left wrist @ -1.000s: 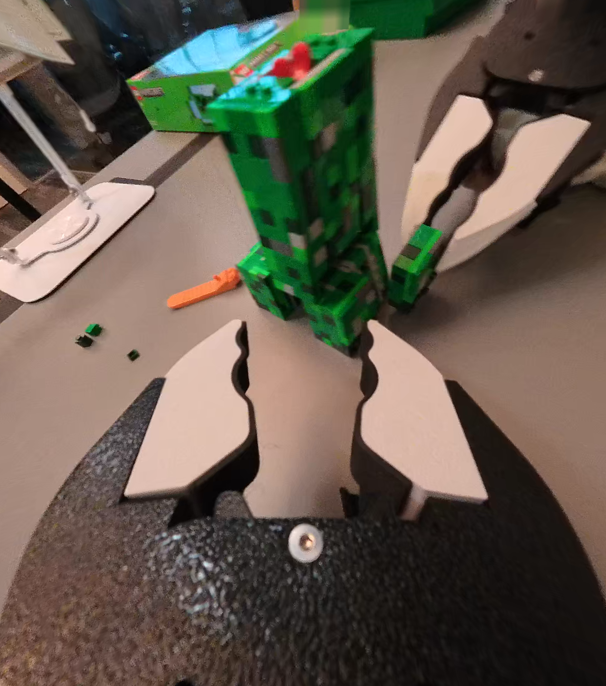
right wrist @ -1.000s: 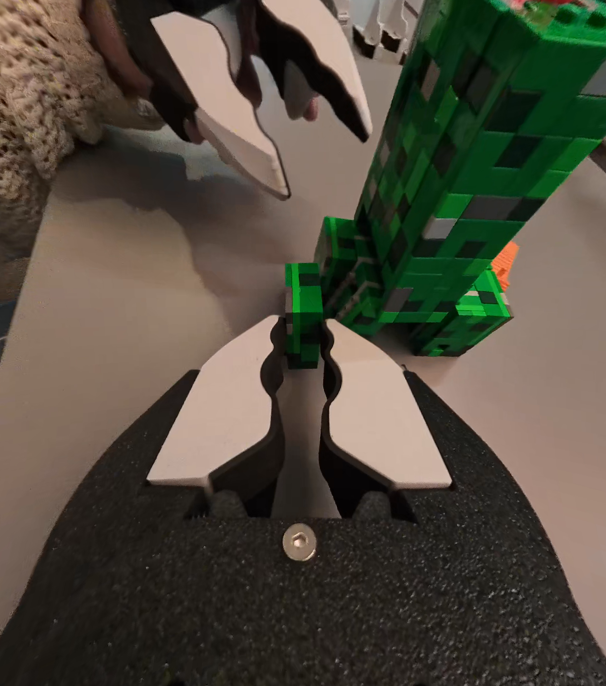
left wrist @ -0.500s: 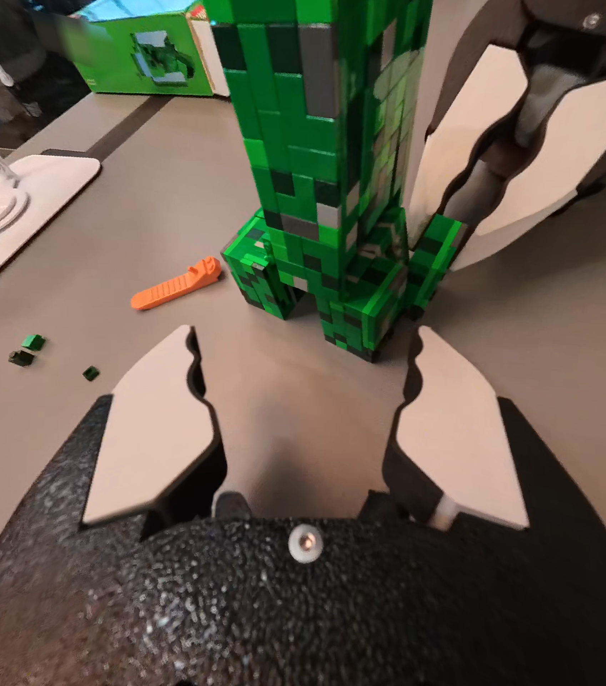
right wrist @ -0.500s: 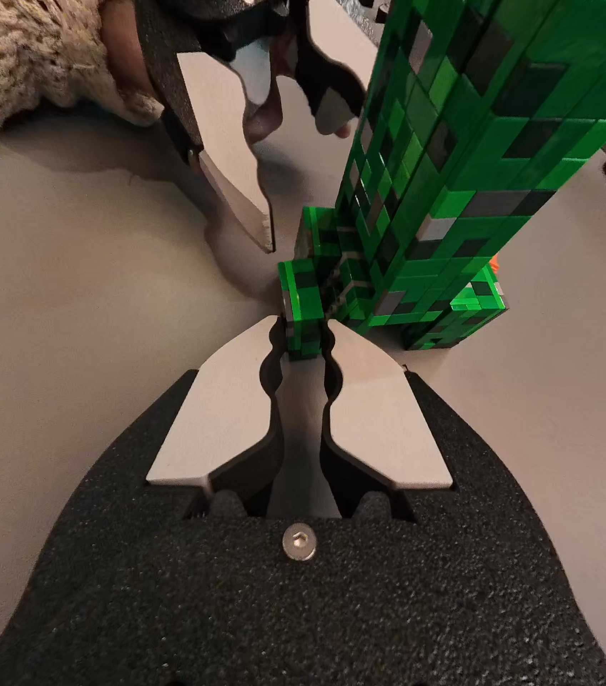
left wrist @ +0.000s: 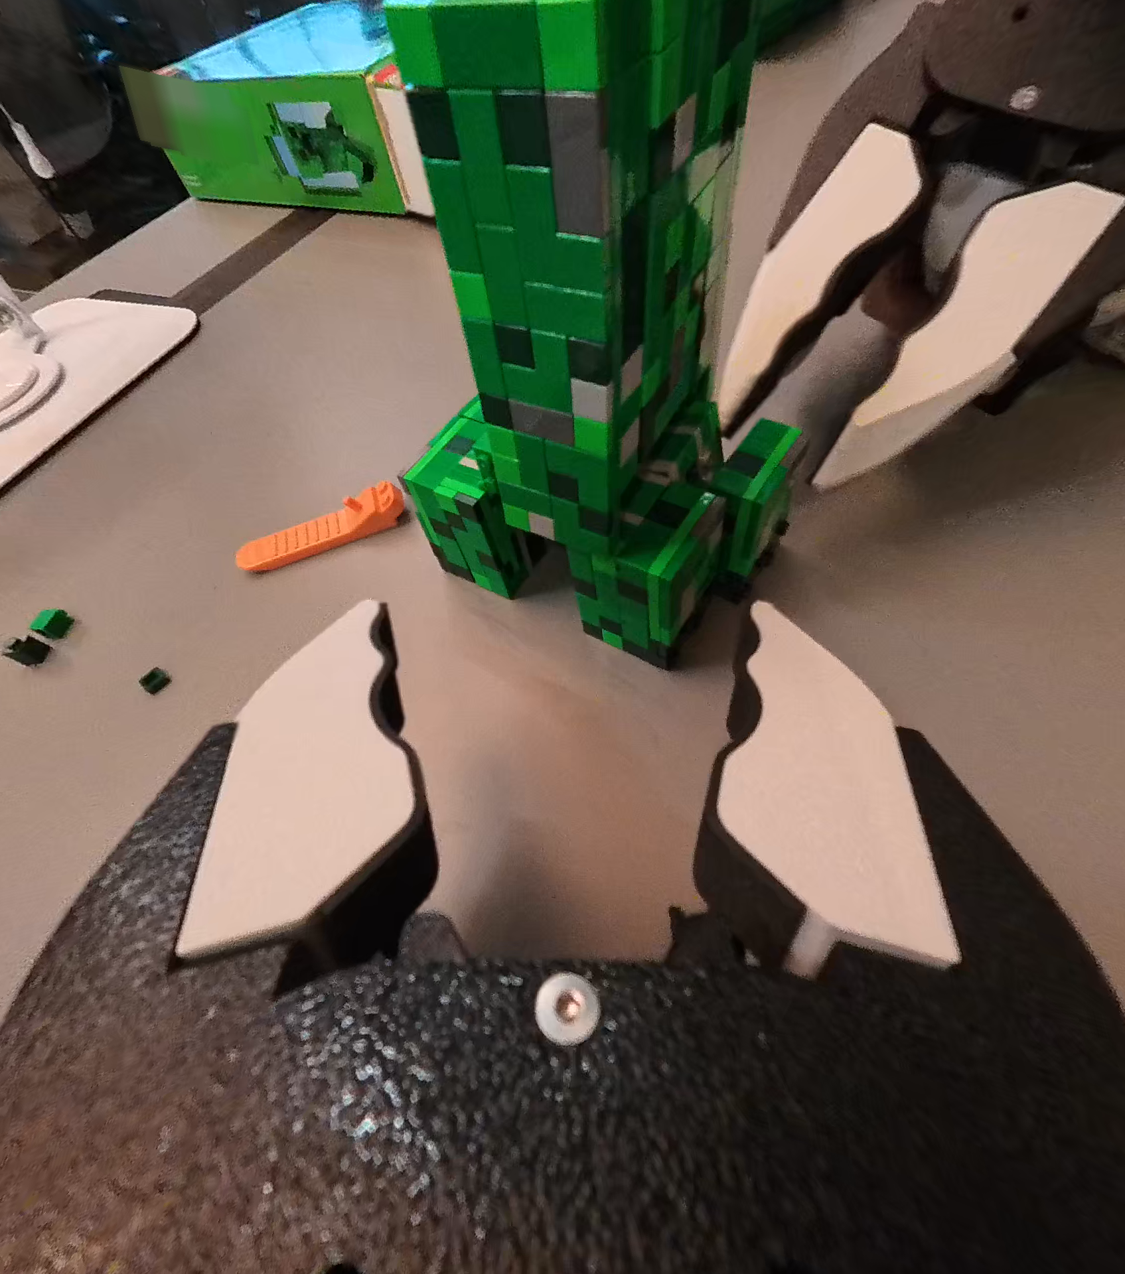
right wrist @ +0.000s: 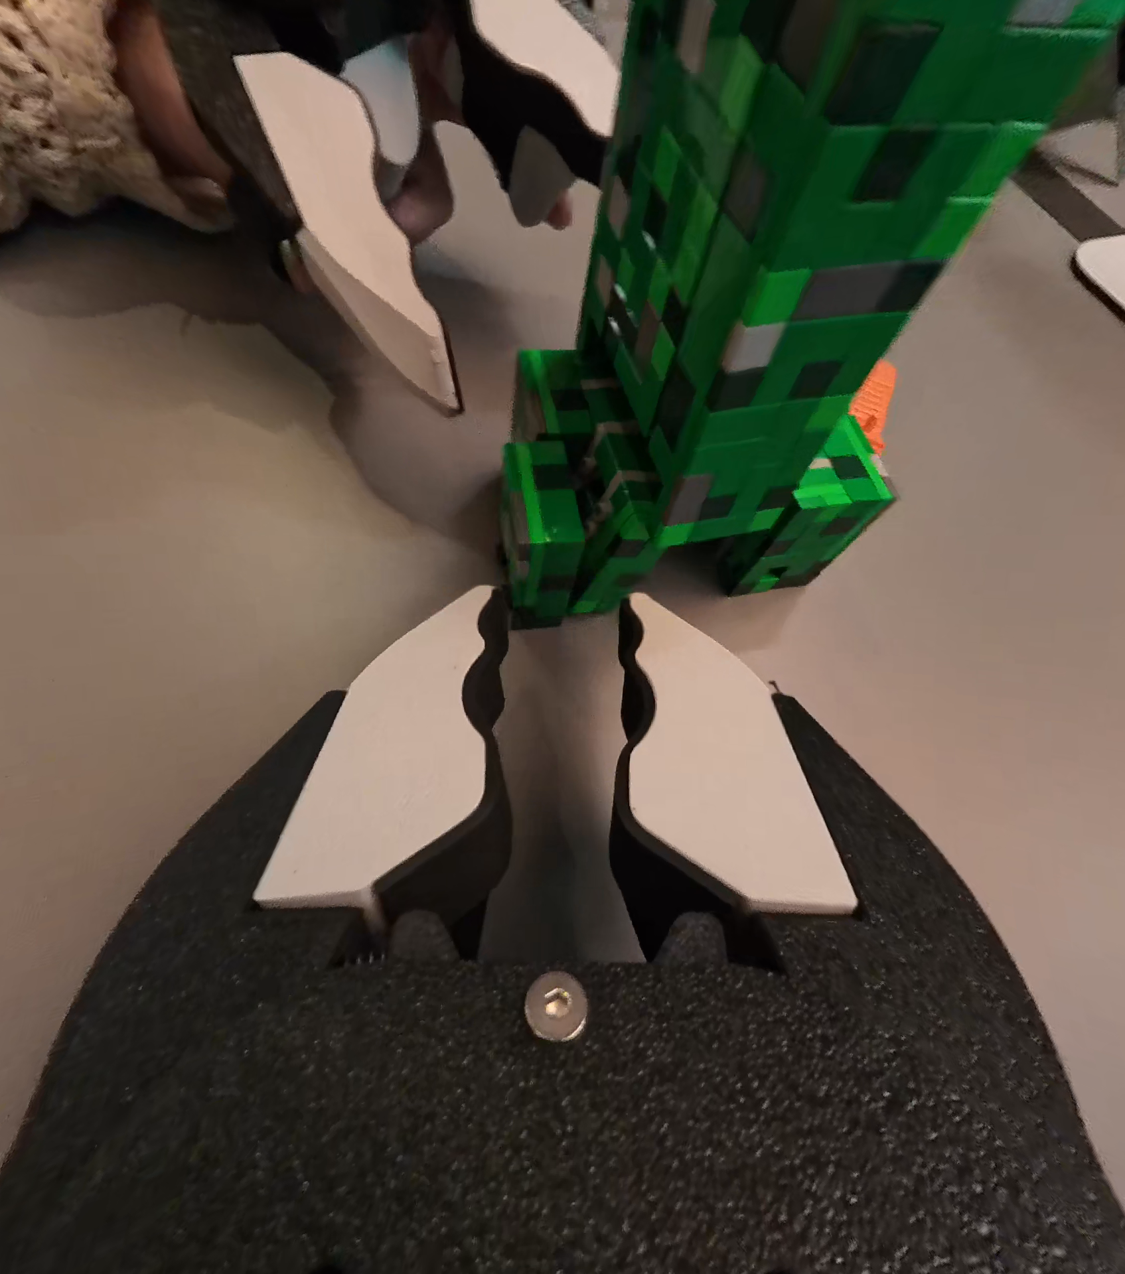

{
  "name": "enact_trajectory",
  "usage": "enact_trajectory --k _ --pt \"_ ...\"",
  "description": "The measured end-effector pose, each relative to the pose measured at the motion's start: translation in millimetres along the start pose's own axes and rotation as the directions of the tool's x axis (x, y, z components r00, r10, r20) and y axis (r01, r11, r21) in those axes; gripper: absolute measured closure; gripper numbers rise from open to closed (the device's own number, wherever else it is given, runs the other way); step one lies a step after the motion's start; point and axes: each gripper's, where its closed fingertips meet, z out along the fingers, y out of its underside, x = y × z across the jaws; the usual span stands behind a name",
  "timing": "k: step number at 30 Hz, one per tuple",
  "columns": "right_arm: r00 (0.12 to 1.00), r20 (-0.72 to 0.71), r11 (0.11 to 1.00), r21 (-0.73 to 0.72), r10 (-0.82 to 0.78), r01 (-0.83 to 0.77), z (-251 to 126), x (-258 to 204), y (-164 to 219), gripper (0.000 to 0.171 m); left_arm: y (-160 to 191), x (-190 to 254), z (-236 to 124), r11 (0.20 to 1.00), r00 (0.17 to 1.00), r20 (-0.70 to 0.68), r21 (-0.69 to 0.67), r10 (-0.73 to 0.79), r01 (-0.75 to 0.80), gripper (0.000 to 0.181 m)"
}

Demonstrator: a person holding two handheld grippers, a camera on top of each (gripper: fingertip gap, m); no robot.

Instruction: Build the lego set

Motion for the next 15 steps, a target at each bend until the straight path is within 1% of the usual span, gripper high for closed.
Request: enact_trajectory --k 1,3,5,7,8,11,13,15 --pt "1.000 0.002 1.000 0.000 0.024 -0.024 0 2 0 0.138 0 2 -1 1.000 1.000 -0.011 0.000 -0.001 0.001 0.092" --pt "0.997 0.010 0.997 -0.021 0.077 -0.077 3 7 2 0.125 0 3 -1 1.000 1.000 -0.020 0.004 0.003 -0.003 0.100" --pt "0.991 0.058 0.992 -0.048 0.117 -0.114 7 6 4 0.115 1 5 -1 1.000 1.000 -0.023 -0.004 0.015 -0.015 0.104" --pt "0.981 0.110 0.986 -0.062 0.162 -0.156 10 5 4 0.112 0 5 -1 0.999 0.999 -0.001 0.000 0.039 -0.039 0.108" --pt "0.972 0.143 0.982 -0.067 0.187 -0.179 11 4 3 0.113 -2 6 -3 0.998 0.998 0.016 0.020 0.067 -0.067 0.113" --pt "0.940 0.233 0.968 -0.077 0.249 -0.238 12 1 1 0.113 -21 12 -14 0.962 0.965 0.114 0.111 0.236 -0.249 0.143" --pt "0.925 0.275 0.965 -0.064 0.264 -0.256 10 0 -2 0.113 -31 25 -18 0.915 0.918 0.176 0.135 0.355 -0.380 0.155" --pt "0.912 0.309 0.962 -0.030 0.269 -0.273 6 -1 -7 0.114 -37 37 -18 0.864 0.860 0.237 0.123 0.451 -0.488 0.165"
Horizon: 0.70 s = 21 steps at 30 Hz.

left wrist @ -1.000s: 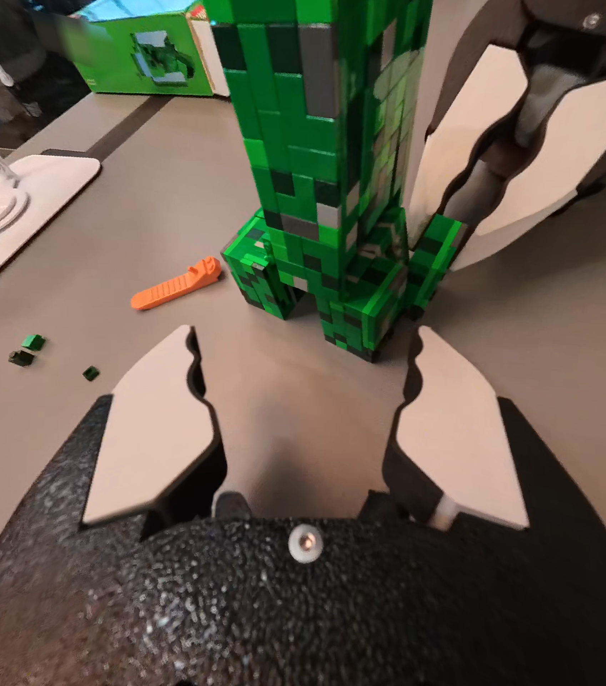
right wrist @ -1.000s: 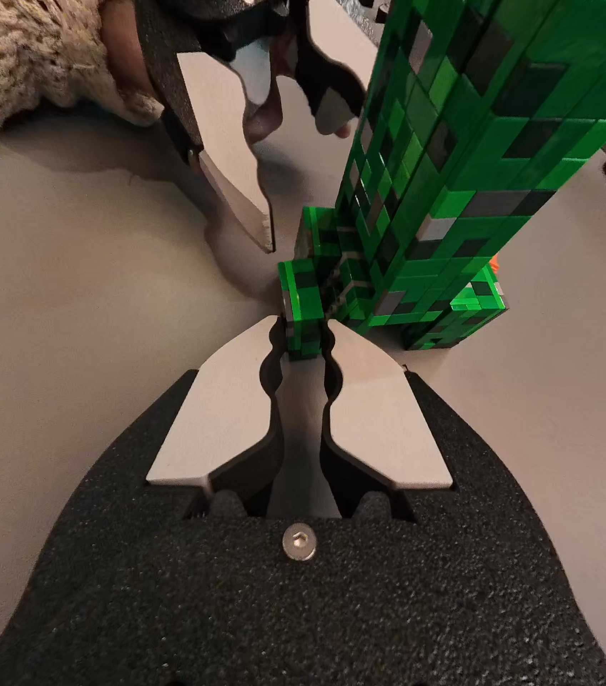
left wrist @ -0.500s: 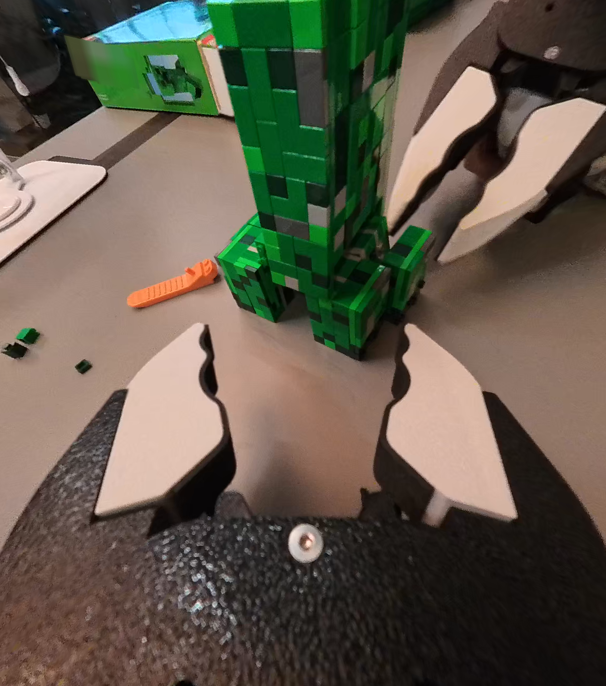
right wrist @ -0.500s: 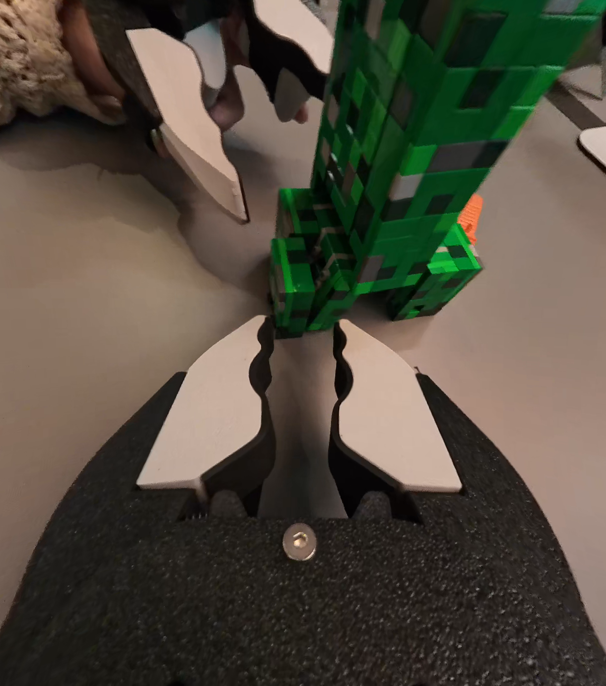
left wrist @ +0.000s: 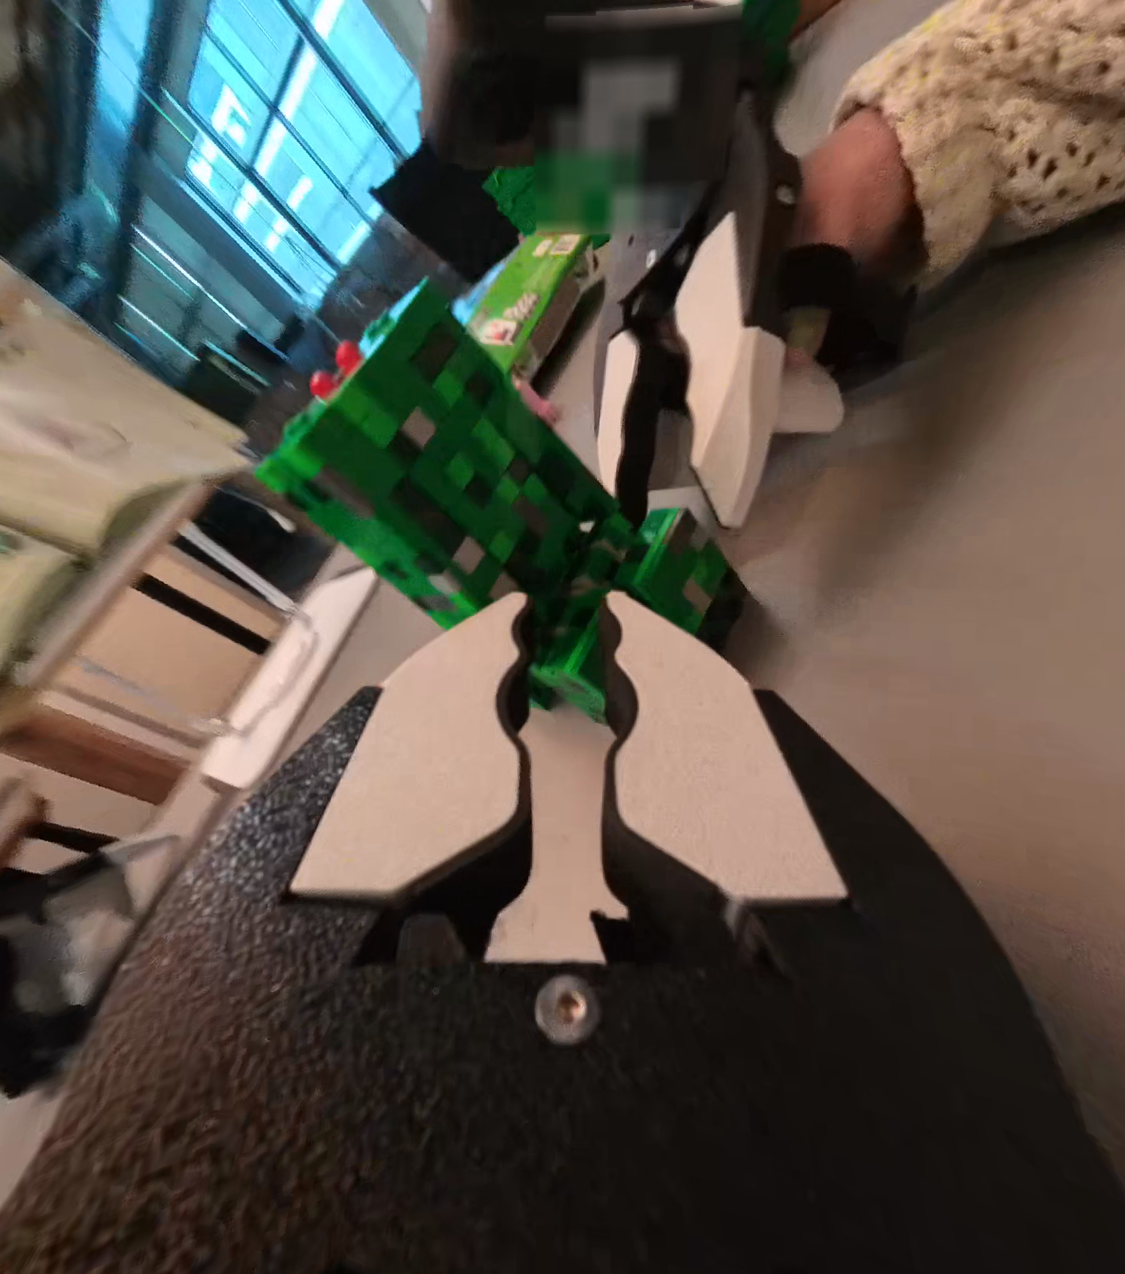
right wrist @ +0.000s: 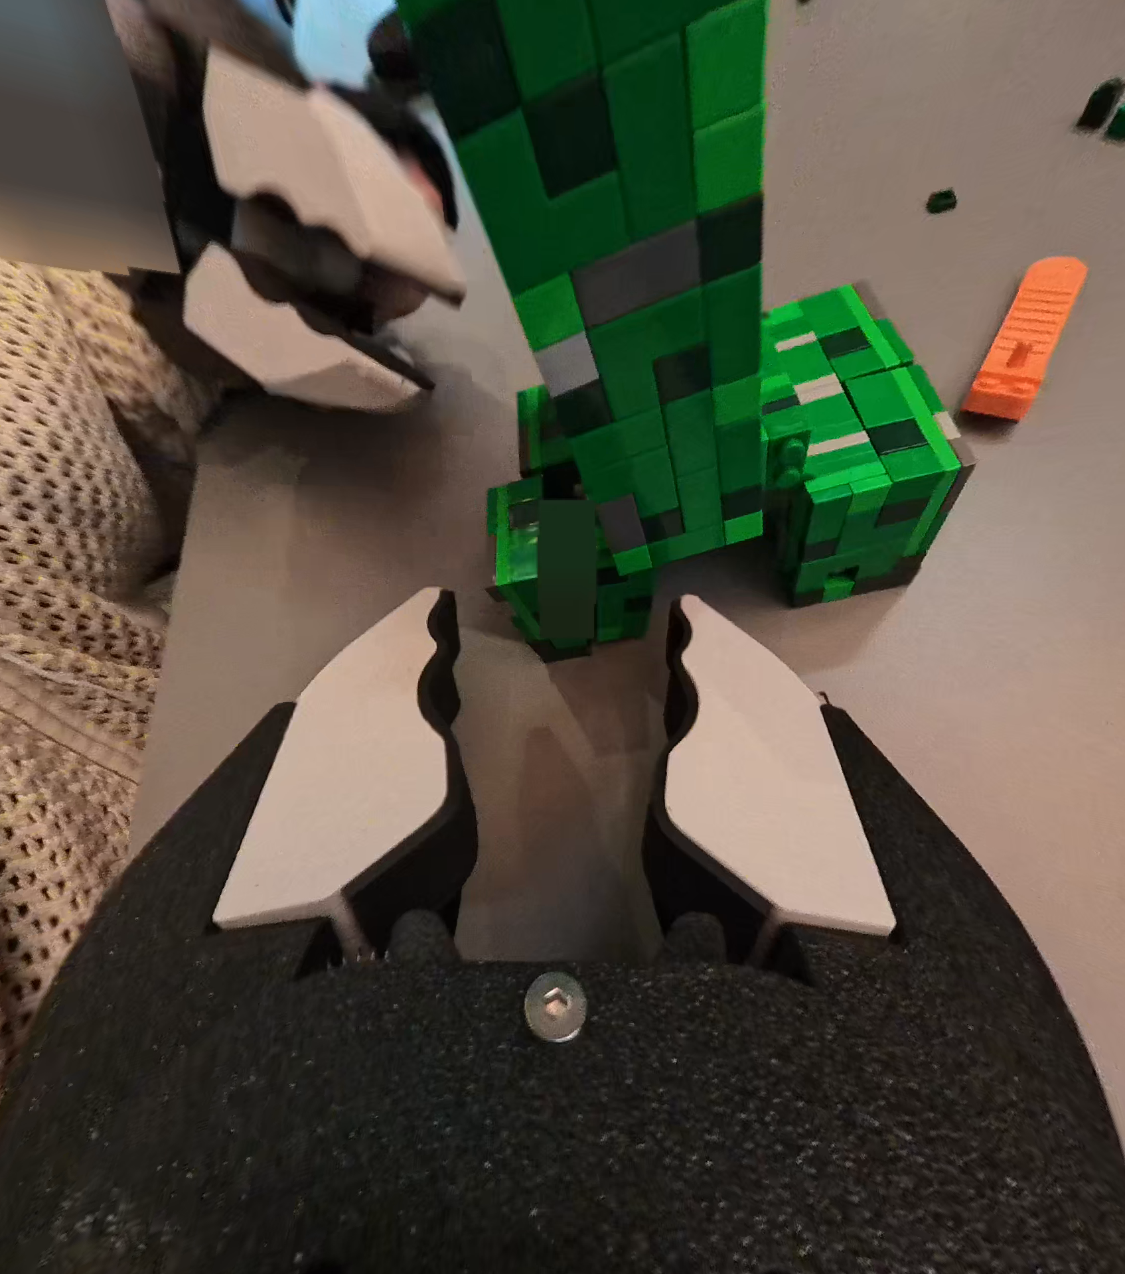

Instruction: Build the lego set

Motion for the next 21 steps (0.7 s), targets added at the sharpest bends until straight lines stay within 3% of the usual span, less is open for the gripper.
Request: enact_trajectory --k 2,4,8,9,14,21 --pt "0.999 0.033 0.999 0.034 0.014 -0.015 -3 -2 -4 0.114 -11 1 3 0.994 0.988 0.104 -0.001 0.111 -0.112 0.167" --pt "0.997 0.070 0.998 0.049 0.023 -0.026 -5 -5 -5 0.114 -19 1 7 0.978 0.959 0.195 -0.014 0.206 -0.208 0.157" --pt "0.989 0.145 0.998 0.034 0.037 -0.043 -5 -11 -4 0.111 -15 1 21 0.970 0.936 0.257 -0.096 0.242 -0.224 0.106" --pt "0.988 0.148 0.999 0.026 0.037 -0.041 -5 -10 -4 0.109 -14 0 23 0.972 0.936 0.266 -0.105 0.232 -0.211 0.100" --pt "0.986 0.168 1.000 -0.002 -0.014 0.015 -3 -7 -3 0.108 -8 -7 28 0.968 0.916 0.327 -0.170 0.232 -0.184 0.092" --pt "0.978 0.205 0.999 -0.033 -0.032 0.040 0 -4 -2 0.110 -6 -8 29 0.955 0.894 0.361 -0.226 0.265 -0.192 0.095"
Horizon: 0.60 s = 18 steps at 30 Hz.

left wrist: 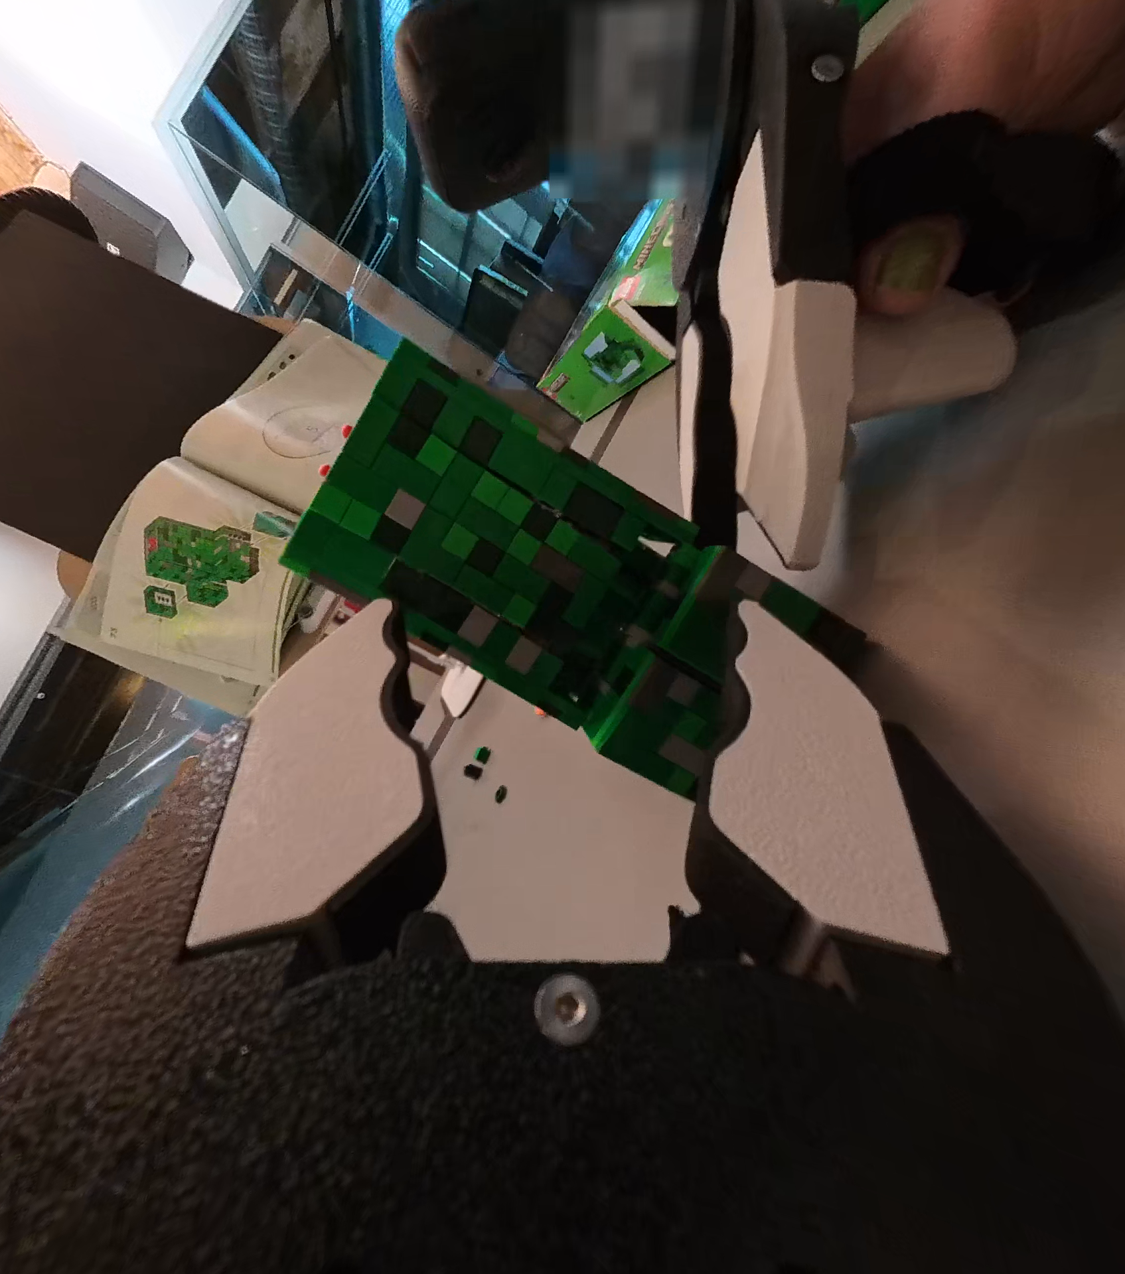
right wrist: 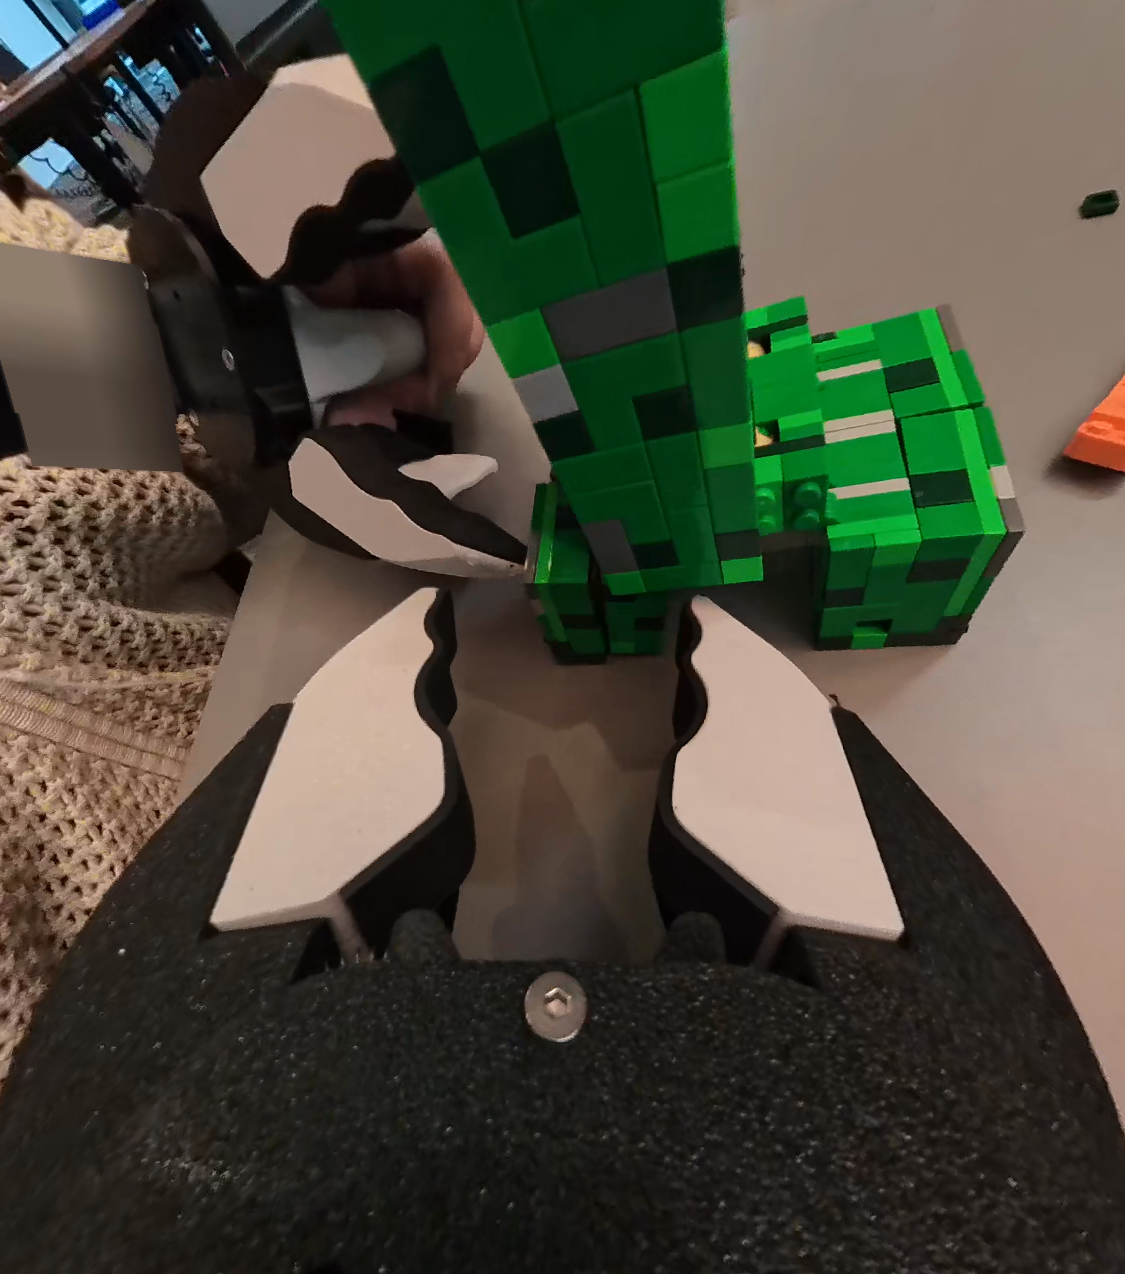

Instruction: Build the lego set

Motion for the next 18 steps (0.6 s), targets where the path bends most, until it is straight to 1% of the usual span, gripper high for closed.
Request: enact_trajectory --k 6,9,14,18 --pt "0.999 -0.039 1.000 0.003 -0.015 0.015 0 4 -1 0.123 6 0 -3 0.999 1.000 0.012 -0.045 0.007 -0.007 0.096" --pt "0.996 -0.082 1.000 -0.019 -0.025 0.024 2 7 1 0.124 10 4 -5 0.997 1.000 -0.006 -0.071 0.021 -0.021 0.094" --pt "0.995 -0.091 0.998 -0.064 -0.031 0.026 7 8 6 0.122 18 15 1 0.994 0.997 -0.075 -0.109 0.002 -0.010 0.076" --pt "0.997 -0.079 0.999 -0.052 -0.011 0.007 7 9 5 0.123 18 16 6 0.994 0.997 -0.076 -0.104 0.026 -0.034 0.074"
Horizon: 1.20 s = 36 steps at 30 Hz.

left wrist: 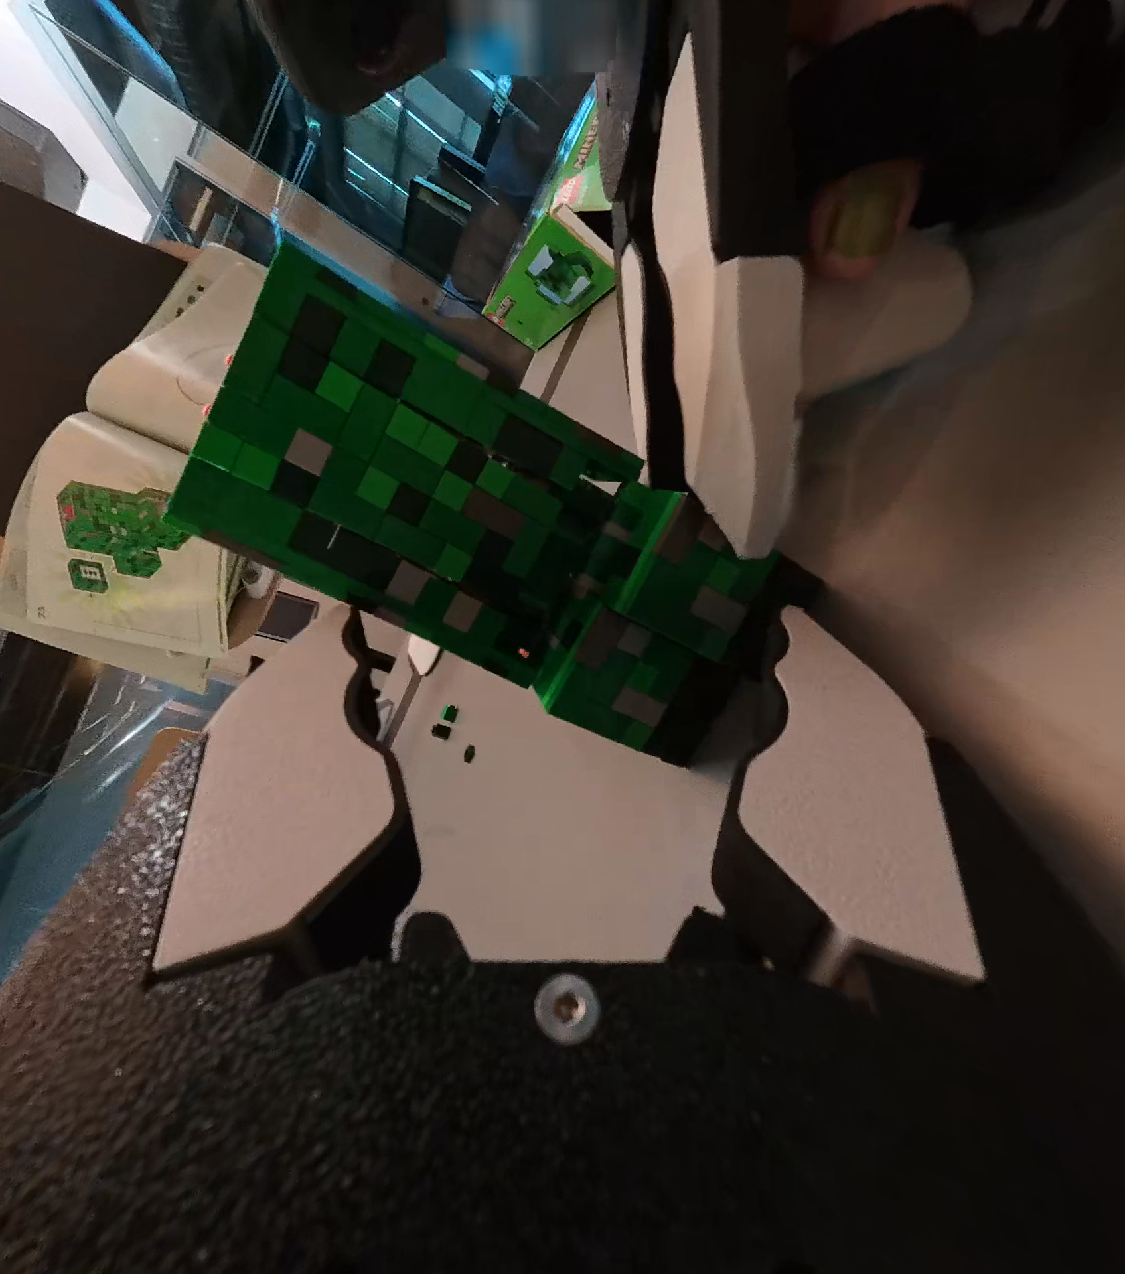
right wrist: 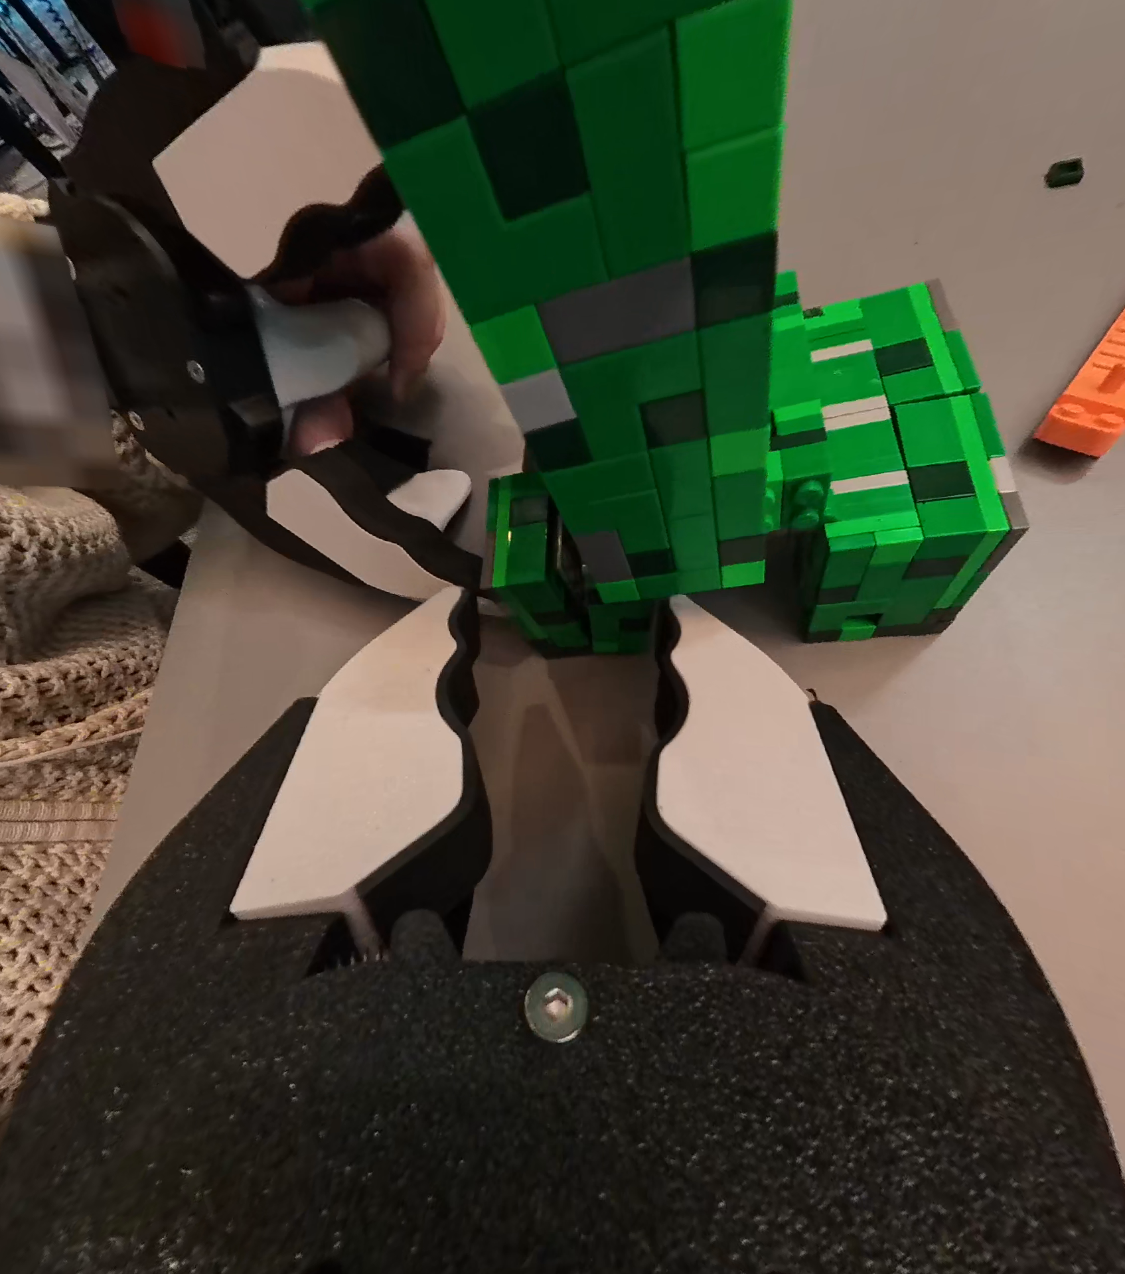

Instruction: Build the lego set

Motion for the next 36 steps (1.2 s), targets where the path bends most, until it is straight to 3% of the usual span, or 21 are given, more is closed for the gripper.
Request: enact_trajectory --k 19,24,30,36 --pt "0.995 -0.082 0.998 0.031 0.062 -0.060 -1 7 -1 0.128 -3 -1 -4 1.000 1.000 0.009 0.024 -0.007 0.006 0.080" --pt "0.986 -0.127 0.993 0.063 0.105 -0.098 -5 6 0 0.125 5 -16 -26 0.993 0.996 0.008 0.075 -0.090 0.090 0.105" --pt "0.975 -0.179 0.989 0.081 0.133 -0.120 -6 9 0 0.125 33 -7 -19 0.926 0.888 -0.280 -0.013 -0.366 0.378 0.134" --pt "0.961 -0.261 0.996 0.043 0.085 -0.076 -3 12 3 0.117 33 9 -7 0.879 0.734 -0.509 -0.106 -0.450 0.465 0.137"
